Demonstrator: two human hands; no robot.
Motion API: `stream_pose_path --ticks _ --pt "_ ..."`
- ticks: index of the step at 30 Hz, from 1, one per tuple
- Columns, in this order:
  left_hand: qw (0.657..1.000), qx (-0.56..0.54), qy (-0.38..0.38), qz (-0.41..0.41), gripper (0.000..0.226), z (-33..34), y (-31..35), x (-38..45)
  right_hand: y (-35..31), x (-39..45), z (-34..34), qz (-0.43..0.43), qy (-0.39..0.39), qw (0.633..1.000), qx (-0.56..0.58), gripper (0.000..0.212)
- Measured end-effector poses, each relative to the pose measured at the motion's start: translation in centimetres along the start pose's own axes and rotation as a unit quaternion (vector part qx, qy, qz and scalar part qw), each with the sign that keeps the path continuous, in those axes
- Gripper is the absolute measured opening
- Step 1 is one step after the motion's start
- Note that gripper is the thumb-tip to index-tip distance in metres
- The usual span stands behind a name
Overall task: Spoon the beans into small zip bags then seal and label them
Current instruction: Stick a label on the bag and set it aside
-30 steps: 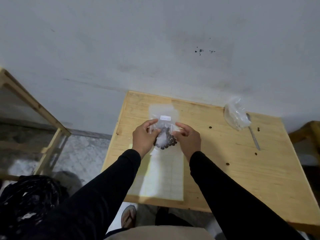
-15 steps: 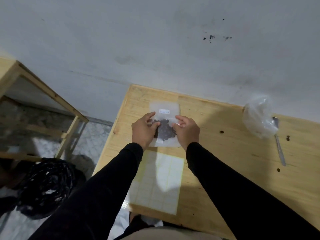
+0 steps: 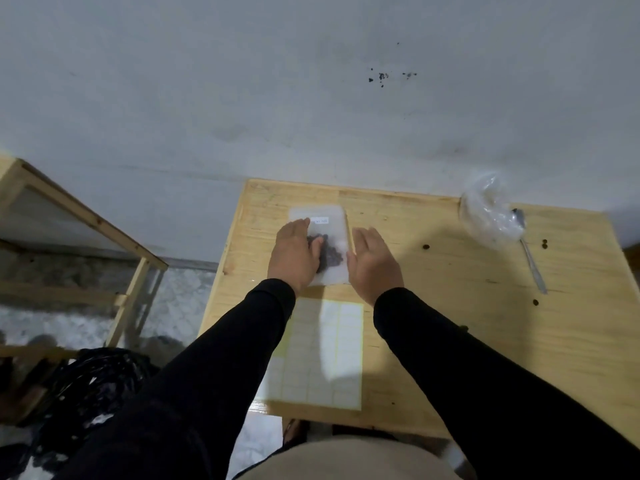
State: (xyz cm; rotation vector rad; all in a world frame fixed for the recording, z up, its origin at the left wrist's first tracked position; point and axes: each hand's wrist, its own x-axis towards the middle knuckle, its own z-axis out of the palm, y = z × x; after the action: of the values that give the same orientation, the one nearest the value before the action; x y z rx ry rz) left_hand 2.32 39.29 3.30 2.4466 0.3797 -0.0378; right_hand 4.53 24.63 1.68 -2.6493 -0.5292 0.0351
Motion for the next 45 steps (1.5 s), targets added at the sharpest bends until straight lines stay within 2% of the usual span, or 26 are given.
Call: stream_pose_path --ticks 6,8,13,17,23,30,34,38,40,41,43,45 --pt "0.989 0.037 -0.011 0.14 0.045 0.3 2.2 -2.5 0.1 -3.9 -1.8 0.02 -0.006 0.994 -0.104 0.043" --pt "0.98 0.059 -0.011 0.192 0.043 1.1 2.9 -3.7 0.2 -6.0 -2.5 0.053 -0.018 0.995 -0.08 0.049" --pt "0.959 0.066 -0.053 0.269 0.046 4.6 4.2 -6.8 2.5 -12.2 -3.0 0.167 0.035 0.984 -0.043 0.049" --pt "0.957 0.049 -0.117 0.262 0.05 8.6 4.7 -9.1 5.4 -16.6 -3.0 0.286 0.039 0.957 -0.025 0.046" --pt "0.943 0.102 -0.182 0.259 0.061 13.3 5.5 -11.2 9.0 -21.3 -2.8 0.382 0.085 0.919 0.046 0.032" --pt "0.937 0.168 -0.175 0.251 0.062 15.5 5.3 -12.4 10.9 -22.5 -2.5 0.364 0.082 0.925 0.072 0.025" --pt "0.935 0.181 -0.164 0.256 0.073 15.8 5.1 -12.6 11.2 -22.1 -2.9 0.361 0.067 0.928 0.066 0.024" --pt "0.939 0.189 -0.148 0.246 0.071 16.2 5.2 -12.6 11.3 -21.2 -3.5 0.373 0.067 0.92 0.099 0.02" --pt "0.942 0.189 -0.143 0.239 0.074 16.2 5.4 -12.4 11.2 -20.6 -4.1 0.405 0.107 0.895 0.155 0.017" --pt "0.943 0.189 -0.142 0.234 0.074 16.3 5.5 -12.3 11.1 -20.3 -4.5 0.429 0.134 0.868 0.21 0.014" --pt "0.947 0.188 -0.138 0.222 0.068 16.4 5.9 -12.1 11.1 -19.7 -5.1 0.466 0.181 0.786 0.364 0.005" --pt "0.95 0.186 -0.135 0.211 0.062 16.5 6.2 -11.9 11.3 -19.1 -5.6 0.471 0.201 0.686 0.517 0.005"
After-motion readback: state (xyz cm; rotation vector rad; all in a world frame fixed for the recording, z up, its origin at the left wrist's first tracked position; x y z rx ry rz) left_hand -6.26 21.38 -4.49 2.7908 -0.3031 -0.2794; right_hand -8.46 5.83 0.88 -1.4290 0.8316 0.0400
